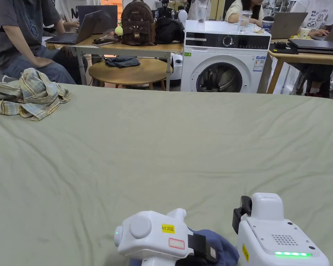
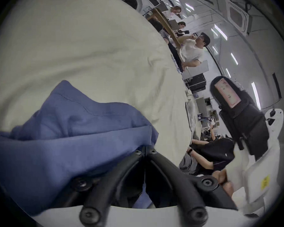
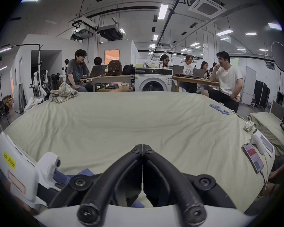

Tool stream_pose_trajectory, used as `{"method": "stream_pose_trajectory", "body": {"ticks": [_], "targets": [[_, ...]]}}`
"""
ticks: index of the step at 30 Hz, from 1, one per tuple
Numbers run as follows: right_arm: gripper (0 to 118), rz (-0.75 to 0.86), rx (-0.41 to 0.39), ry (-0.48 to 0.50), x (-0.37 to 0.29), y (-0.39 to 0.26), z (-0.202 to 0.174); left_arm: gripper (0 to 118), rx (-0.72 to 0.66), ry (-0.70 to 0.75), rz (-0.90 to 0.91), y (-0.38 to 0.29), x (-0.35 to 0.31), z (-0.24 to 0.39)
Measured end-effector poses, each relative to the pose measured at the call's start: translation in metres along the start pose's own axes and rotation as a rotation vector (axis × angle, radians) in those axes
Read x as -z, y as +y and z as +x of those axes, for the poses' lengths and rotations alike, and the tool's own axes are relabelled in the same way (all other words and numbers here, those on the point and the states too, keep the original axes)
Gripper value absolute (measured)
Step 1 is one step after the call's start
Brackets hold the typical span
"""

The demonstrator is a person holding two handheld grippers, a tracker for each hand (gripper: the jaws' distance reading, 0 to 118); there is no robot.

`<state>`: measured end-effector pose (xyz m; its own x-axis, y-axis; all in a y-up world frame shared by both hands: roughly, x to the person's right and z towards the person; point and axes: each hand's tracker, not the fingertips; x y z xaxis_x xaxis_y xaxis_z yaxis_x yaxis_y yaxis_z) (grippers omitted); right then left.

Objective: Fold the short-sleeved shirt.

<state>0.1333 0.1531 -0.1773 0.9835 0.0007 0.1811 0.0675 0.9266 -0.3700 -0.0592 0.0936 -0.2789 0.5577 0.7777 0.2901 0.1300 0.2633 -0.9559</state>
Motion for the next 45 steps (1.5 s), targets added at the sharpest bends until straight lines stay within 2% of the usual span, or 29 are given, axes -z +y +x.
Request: {"method": "stream_pose_trajectory", "body": {"ticks": [2, 7, 13, 17, 22, 24, 29, 35, 40, 41, 43, 45], "targets": [[0, 0.001, -0.009, 0.004, 0.002, 0.000, -0.004, 0, 0.029, 0.005, 0.037, 0.000, -0.021, 0.005], [0, 0.018, -0.016, 0.029, 0.004, 0.005, -0.015, 0, 0.162, 0.117, 0.266, -0.005, -0.094, 0.009], [0, 0.045, -0.015, 0.054, 0.004, 0.014, -0.030, 0, 0.378, 0.469, 0.623, -0.030, -0.155, 0.005], [0, 0.063, -0.021, 0.062, 0.004, 0.017, -0.037, 0, 0.515, 0.639, 0.873, -0.055, -0.169, 0.000], [0, 0.094, -0.023, 0.063, -0.001, 0.022, -0.041, 0, 0.581, 0.828, 1.068, -0.074, -0.169, -0.005], [0, 0.096, -0.027, 0.066, -0.003, 0.024, -0.040, 0, 0.585, 0.869, 1.082, -0.077, -0.168, -0.006], [0, 0.054, -0.058, 0.078, -0.020, 0.022, -0.038, 0, 0.588, 0.861, 1.118, -0.084, -0.170, -0.008], [0, -0.158, -0.044, 0.145, -0.030, -0.007, -0.039, 0, 0.484, 0.802, 1.044, -0.076, -0.172, -0.016], [0, -0.399, -0.086, 0.114, -0.003, -0.051, -0.047, 0, 0.432, 0.770, 0.977, -0.075, -0.172, -0.023], [0, -0.443, -0.117, 0.082, 0.004, -0.060, -0.049, 0, 0.428, 0.761, 0.963, -0.076, -0.173, -0.024], [0, -0.345, -0.154, 0.042, 0.005, -0.065, -0.049, 0, 0.412, 0.738, 0.927, -0.076, -0.173, -0.026], [0, -0.361, -0.128, 0.050, 0.008, -0.064, -0.049, 0, 0.382, 0.679, 0.838, -0.074, -0.175, -0.028]]}}
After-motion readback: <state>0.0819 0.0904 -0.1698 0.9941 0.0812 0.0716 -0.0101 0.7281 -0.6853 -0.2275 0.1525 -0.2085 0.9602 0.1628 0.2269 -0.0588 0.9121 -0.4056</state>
